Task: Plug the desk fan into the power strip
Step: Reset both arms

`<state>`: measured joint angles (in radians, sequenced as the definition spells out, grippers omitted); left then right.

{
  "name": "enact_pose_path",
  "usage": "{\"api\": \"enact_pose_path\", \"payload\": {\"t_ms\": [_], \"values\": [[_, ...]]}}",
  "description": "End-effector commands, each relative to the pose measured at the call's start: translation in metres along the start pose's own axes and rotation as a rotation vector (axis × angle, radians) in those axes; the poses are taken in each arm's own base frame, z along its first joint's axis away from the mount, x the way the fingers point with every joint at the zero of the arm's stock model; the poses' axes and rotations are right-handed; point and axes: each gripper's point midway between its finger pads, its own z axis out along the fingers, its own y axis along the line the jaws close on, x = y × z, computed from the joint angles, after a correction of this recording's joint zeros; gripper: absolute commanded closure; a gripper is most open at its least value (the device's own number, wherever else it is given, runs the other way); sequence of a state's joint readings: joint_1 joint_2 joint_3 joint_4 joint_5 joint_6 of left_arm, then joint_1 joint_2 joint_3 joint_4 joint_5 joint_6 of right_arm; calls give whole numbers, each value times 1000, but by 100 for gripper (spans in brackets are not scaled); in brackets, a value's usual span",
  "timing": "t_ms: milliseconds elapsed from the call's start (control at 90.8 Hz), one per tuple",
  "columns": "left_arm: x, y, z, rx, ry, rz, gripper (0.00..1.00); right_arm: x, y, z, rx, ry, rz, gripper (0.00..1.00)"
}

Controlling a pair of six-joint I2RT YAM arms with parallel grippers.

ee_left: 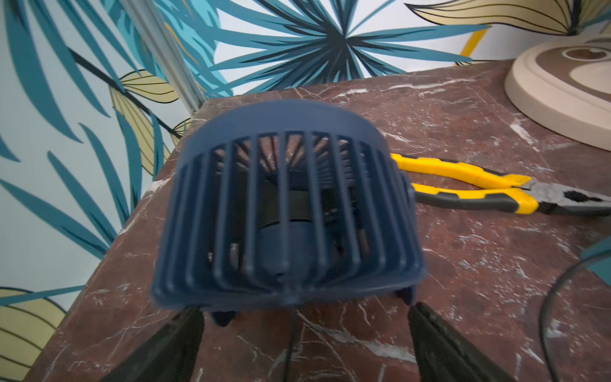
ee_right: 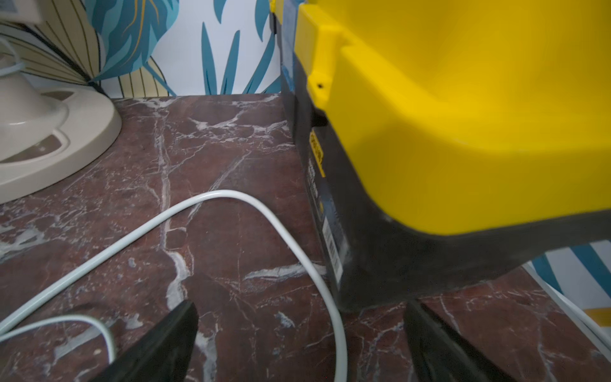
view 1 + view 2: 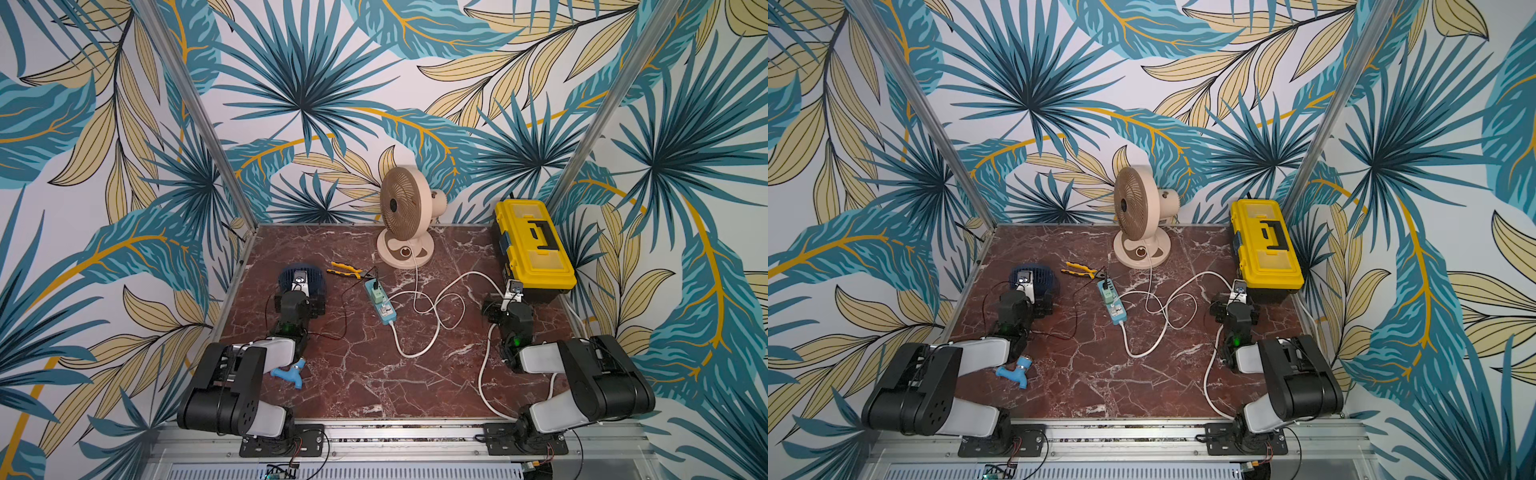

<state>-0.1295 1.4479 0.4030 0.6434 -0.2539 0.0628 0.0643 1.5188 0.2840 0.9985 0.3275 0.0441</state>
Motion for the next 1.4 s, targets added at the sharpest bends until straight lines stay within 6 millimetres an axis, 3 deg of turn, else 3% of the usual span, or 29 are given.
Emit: {"api": "enact_pose_path", "payload": {"t_ms": [0, 419, 507, 639, 1388], "values": [[-36, -8, -1, -11, -110, 52, 0, -27, 14, -2, -82, -101, -4, 1], [-32, -7, -10, -16, -171, 37, 0, -24, 15, 15, -55, -10, -15, 0], [-24, 2, -4, 0, -165, -18, 0, -24, 15, 15, -55, -10, -15, 1], [-20, 0, 8, 21, -129, -17, 0, -24, 15, 15, -57, -9, -16, 1], [-20, 0, 9, 36, -116, -21, 0, -24, 15, 14, -57, -9, -17, 0]]}}
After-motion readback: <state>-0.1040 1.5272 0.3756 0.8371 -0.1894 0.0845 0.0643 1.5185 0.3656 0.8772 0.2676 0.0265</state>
